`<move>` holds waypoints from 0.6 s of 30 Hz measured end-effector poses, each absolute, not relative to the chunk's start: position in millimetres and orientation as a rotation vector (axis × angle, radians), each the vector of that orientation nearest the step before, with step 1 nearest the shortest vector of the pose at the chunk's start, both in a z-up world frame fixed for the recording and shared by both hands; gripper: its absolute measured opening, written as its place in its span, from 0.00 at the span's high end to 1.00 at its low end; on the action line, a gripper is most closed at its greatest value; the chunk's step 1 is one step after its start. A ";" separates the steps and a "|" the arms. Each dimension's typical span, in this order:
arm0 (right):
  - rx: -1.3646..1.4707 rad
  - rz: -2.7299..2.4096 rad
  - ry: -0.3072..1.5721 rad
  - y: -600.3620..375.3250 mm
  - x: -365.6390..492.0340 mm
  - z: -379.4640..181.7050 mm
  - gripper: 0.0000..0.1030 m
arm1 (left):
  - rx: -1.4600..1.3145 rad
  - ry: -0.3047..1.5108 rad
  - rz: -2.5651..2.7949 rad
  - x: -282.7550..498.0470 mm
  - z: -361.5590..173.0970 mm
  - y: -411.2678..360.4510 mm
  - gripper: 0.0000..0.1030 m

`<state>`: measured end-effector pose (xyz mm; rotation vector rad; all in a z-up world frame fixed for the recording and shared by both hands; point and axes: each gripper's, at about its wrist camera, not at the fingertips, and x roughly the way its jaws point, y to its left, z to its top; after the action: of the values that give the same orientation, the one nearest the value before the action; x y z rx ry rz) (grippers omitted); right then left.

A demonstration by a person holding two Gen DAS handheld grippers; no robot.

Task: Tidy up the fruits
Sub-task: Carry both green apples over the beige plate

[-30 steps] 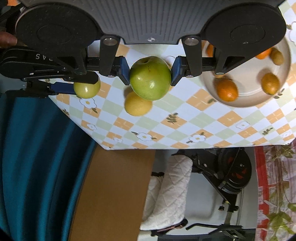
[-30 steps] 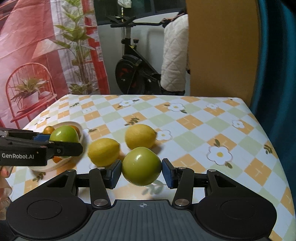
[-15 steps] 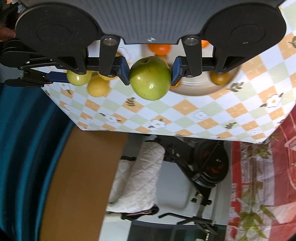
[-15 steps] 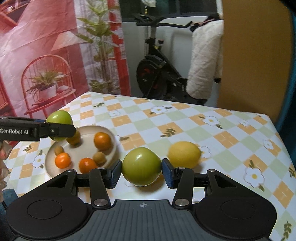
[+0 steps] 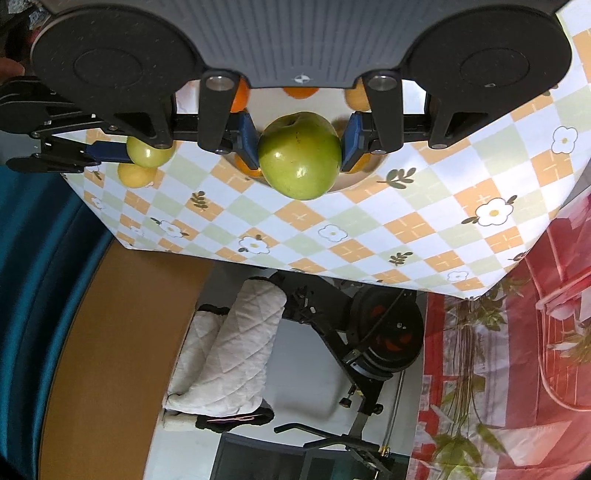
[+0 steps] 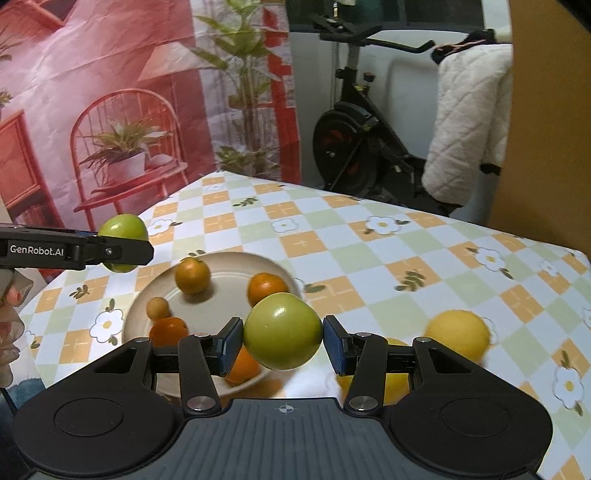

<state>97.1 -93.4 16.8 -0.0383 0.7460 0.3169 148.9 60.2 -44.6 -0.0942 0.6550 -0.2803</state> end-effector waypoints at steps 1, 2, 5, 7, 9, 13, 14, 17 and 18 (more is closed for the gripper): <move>-0.043 0.324 0.749 -88.4 100.1 15.3 0.57 | -0.095 0.658 -0.283 149.7 -46.2 61.6 0.53; -0.046 0.328 0.750 -85.1 101.9 14.2 0.57 | -0.094 0.661 -0.285 150.2 -47.9 63.5 0.53; -0.058 0.346 0.757 -75.1 108.3 9.2 0.57 | -0.092 0.672 -0.294 152.9 -53.4 65.5 0.53; -0.072 0.357 0.758 -68.1 112.2 5.9 0.57 | -0.091 0.680 -0.303 156.2 -57.1 65.6 0.53; -0.090 0.368 0.757 -62.6 115.9 3.6 0.57 | -0.087 0.688 -0.311 159.1 -60.5 64.7 0.53; -0.114 0.383 0.757 -55.6 124.0 -0.8 0.57 | -0.079 0.705 -0.325 165.4 -67.3 64.2 0.53; -0.117 0.387 0.758 -53.5 126.4 -2.2 0.57 | -0.080 0.709 -0.326 167.2 -68.7 64.2 0.53; -0.128 0.402 0.760 -47.3 130.3 -6.4 0.57 | -0.082 0.720 -0.330 171.4 -71.4 64.7 0.53; -0.131 0.407 0.760 -45.1 131.1 -7.8 0.57 | -0.081 0.723 -0.333 172.6 -72.4 63.9 0.53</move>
<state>131.1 -45.1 -7.8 -0.1309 0.7597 0.4071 172.6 63.9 -72.4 -0.0812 0.7227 -0.3331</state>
